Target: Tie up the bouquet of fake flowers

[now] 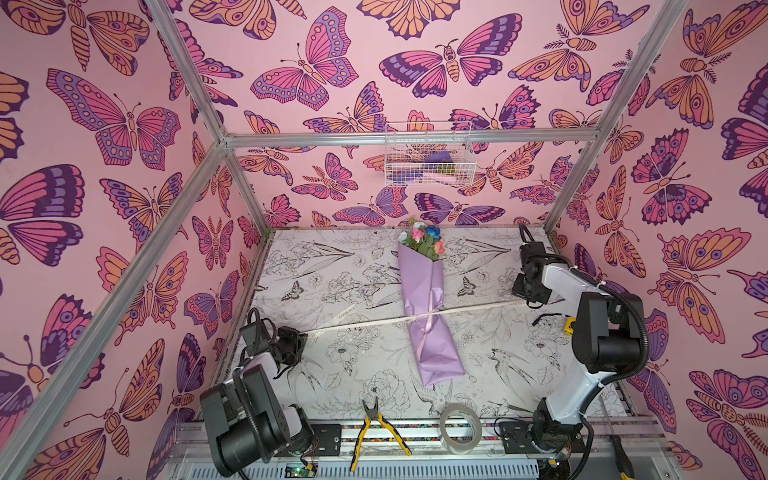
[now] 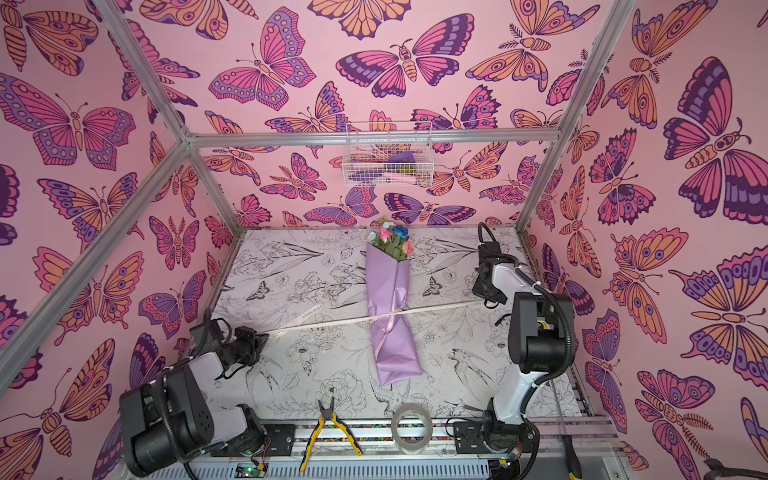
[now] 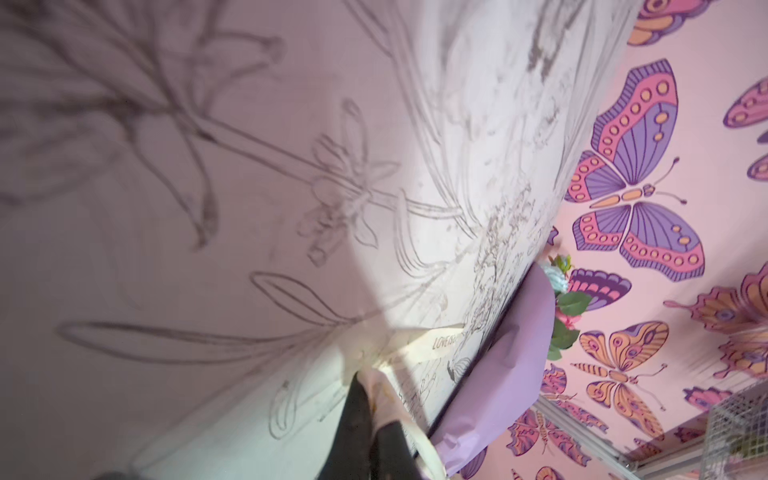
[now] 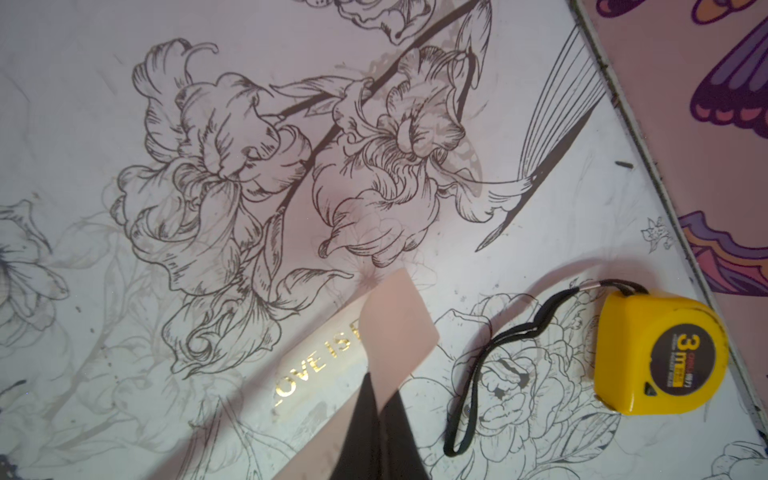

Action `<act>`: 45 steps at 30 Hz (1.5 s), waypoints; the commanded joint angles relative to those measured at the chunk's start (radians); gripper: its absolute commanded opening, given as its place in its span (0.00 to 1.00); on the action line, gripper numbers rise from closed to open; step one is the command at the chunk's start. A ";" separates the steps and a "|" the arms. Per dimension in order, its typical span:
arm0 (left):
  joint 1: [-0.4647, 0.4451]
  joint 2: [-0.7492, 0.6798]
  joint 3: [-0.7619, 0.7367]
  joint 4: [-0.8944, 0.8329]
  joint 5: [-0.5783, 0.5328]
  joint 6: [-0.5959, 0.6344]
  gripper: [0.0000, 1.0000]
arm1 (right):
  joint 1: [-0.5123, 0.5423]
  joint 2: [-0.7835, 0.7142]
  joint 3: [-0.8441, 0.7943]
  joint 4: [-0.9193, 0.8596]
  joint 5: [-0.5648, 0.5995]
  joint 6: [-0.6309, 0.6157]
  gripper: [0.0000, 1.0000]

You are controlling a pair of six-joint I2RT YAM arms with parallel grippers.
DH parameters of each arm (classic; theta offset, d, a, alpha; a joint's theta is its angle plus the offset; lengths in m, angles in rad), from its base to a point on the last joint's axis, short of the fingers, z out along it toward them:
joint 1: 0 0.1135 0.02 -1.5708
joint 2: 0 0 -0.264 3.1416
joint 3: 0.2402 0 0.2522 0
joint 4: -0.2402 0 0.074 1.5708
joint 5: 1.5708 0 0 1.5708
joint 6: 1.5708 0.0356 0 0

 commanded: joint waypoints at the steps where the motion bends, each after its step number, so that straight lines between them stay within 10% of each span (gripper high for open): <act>1: 0.098 0.059 0.035 0.124 -0.112 -0.058 0.00 | -0.090 0.032 0.045 0.007 0.088 0.002 0.00; 14: 0.327 0.165 0.115 0.164 -0.081 -0.055 0.00 | -0.219 0.007 0.035 0.022 0.071 0.001 0.00; 27: 0.371 0.045 0.150 0.040 -0.156 0.010 0.00 | -0.285 -0.053 -0.016 0.053 0.027 0.006 0.00; 45: -0.155 -0.226 0.197 -0.140 -0.080 0.180 0.00 | 0.029 -0.312 -0.097 0.055 -0.118 -0.004 0.00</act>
